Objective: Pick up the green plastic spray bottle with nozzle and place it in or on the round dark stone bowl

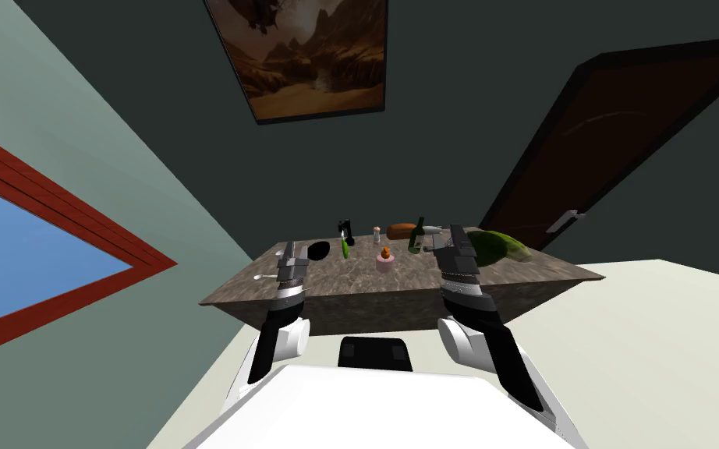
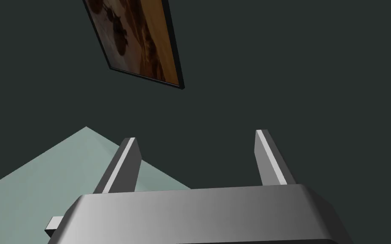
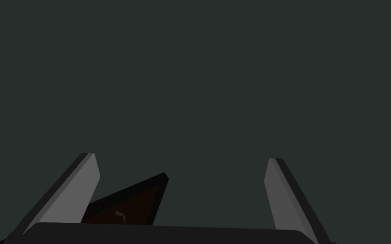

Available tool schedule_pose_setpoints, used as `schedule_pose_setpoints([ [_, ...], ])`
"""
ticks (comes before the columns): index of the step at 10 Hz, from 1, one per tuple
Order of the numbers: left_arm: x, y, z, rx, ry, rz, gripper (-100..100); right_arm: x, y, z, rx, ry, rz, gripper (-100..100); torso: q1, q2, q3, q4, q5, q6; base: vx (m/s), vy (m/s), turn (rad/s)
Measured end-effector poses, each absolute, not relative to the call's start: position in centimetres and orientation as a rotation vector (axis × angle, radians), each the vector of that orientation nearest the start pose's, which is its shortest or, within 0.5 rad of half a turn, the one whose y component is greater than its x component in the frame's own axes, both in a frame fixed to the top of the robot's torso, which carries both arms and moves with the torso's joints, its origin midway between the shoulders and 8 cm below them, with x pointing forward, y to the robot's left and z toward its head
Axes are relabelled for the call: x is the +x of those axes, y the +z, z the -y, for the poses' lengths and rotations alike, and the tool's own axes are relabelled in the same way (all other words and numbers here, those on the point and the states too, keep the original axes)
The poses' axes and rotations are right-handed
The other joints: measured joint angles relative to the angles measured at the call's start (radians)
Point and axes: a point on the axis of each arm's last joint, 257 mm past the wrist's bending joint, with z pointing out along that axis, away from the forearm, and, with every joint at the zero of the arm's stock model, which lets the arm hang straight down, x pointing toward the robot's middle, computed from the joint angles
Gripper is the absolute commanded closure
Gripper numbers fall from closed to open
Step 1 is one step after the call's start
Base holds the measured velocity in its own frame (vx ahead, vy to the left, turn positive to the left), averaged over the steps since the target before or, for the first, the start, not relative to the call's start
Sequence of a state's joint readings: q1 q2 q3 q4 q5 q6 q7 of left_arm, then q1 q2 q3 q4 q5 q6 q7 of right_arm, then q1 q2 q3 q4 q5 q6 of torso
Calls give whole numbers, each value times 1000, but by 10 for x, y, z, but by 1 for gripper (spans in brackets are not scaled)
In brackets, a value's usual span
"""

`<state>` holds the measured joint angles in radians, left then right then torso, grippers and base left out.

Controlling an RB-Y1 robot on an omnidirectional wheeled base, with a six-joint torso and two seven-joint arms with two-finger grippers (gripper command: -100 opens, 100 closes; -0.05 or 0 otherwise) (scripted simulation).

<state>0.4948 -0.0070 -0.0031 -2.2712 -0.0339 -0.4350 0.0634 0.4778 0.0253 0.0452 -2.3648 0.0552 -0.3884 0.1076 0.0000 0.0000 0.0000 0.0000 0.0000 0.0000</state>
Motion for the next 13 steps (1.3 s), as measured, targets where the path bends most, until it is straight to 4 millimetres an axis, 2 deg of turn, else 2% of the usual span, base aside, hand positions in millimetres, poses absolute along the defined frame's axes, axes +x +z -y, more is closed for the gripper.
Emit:
schedule_pose_setpoints([
  [5, 371, -14, -272, -676, -1275, -807, -100, 349, 48, 259, 612, 1215, -652, 0, -1, 0, 0, 0, 0, 0, -5, -25, -66],
  [10, 396, -59, -276, -652, -1151, -998, -100, 349, 48, 259, 612, 1215, -652, 0, -3, 0, 0, 0, -1, 0, -4, -45, -114],
  [13, 408, -93, -290, -650, -1050, -1111, -100, 349, 48, 259, 612, 1215, -652, 0, -3, 1, 0, 0, -1, 0, -9, -57, -130],
])
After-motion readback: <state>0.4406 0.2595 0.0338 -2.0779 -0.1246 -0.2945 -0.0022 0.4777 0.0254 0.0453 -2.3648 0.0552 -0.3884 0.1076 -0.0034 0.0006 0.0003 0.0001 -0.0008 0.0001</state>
